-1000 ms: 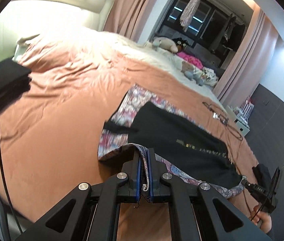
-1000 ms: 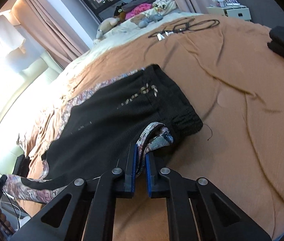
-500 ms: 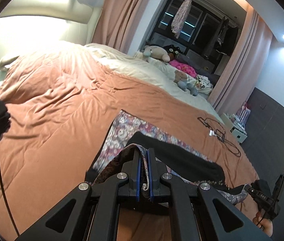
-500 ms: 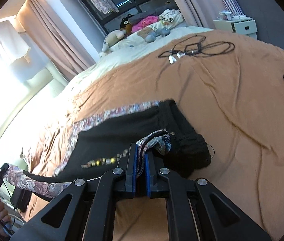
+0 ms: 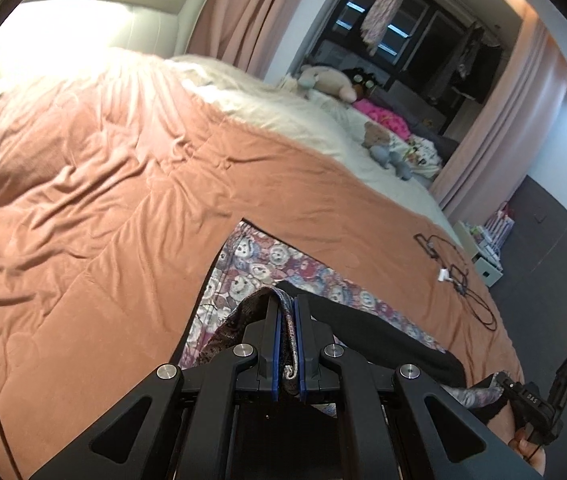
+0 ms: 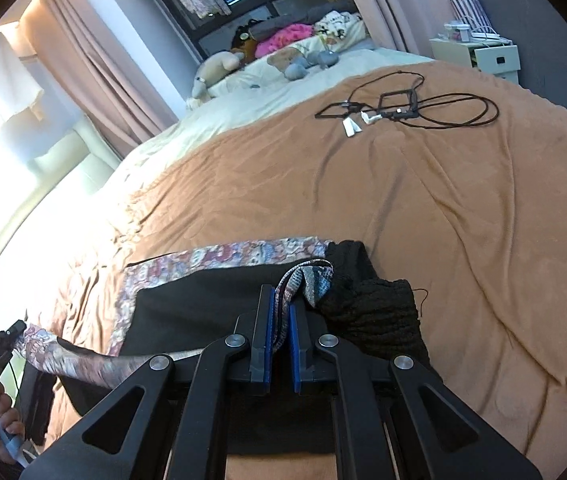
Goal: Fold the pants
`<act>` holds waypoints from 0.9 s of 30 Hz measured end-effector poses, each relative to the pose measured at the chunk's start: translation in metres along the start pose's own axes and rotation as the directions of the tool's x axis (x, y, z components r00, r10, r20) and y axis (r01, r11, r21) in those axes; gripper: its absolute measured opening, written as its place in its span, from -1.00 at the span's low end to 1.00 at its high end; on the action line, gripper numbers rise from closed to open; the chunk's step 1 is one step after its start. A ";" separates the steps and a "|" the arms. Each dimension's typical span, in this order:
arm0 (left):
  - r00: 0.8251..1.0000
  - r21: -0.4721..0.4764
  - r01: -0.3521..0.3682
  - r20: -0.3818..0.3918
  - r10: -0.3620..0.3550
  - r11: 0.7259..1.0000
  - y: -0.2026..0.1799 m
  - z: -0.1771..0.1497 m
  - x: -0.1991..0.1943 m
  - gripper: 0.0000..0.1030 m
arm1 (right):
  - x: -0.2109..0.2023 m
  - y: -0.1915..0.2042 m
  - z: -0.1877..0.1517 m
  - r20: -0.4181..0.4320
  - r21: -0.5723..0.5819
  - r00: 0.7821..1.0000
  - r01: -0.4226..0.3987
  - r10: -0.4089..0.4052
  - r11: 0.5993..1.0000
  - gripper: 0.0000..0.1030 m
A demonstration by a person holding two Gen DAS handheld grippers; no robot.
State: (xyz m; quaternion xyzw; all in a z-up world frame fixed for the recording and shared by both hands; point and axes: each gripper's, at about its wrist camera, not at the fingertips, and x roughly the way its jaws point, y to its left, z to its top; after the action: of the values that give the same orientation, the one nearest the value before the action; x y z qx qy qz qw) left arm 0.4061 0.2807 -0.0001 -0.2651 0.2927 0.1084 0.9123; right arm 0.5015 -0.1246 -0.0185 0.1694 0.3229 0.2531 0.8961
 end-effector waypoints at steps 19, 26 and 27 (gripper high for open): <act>0.982 0.209 -0.147 -0.089 0.169 0.967 0.018 0.021 0.105 0.80 | 0.064 0.028 0.039 0.005 -0.125 0.997 0.083 -0.083 0.989 0.60; 0.968 0.395 -0.152 -0.126 0.217 0.906 0.015 0.011 0.112 0.79 | 0.043 0.033 0.035 0.011 -0.264 0.995 0.099 -0.100 0.959 0.67; 0.965 0.418 -0.151 -0.133 0.225 0.896 0.013 0.009 0.115 0.77 | 0.043 0.032 0.035 0.005 -0.277 0.994 0.104 -0.107 0.955 0.67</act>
State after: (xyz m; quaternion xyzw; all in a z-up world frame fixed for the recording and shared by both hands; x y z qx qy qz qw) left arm 0.4980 0.3018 -0.0672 -0.0497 0.4136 0.1094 0.9025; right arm 0.5422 -0.0787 0.0008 0.0235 0.2974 0.2486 0.9215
